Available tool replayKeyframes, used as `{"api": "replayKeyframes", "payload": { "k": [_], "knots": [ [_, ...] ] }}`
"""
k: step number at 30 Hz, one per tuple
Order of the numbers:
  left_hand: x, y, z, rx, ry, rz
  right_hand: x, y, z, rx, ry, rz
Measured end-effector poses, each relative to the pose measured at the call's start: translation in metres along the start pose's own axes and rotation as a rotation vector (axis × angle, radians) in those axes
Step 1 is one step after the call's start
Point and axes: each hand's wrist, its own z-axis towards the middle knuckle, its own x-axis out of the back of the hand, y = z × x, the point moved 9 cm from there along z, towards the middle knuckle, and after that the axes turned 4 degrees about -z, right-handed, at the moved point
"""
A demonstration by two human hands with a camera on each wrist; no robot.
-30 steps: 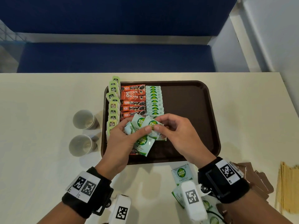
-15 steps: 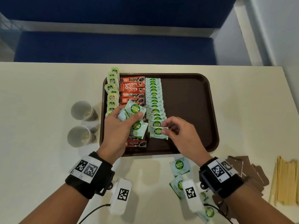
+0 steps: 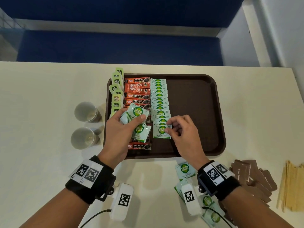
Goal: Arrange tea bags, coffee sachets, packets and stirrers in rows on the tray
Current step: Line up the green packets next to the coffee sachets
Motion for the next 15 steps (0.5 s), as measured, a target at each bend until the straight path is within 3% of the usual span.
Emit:
{"api": "replayKeyframes", "payload": {
  "k": [10, 15],
  "knots": [
    [-0.001, 0.0, 0.001, -0.003, -0.015, 0.03, 0.002, 0.005, -0.001, -0.017, 0.008, 0.037],
    [-0.009, -0.002, -0.002, -0.006, -0.066, 0.051, 0.02, -0.011, -0.002, -0.014, 0.12, 0.099]
  ]
}}
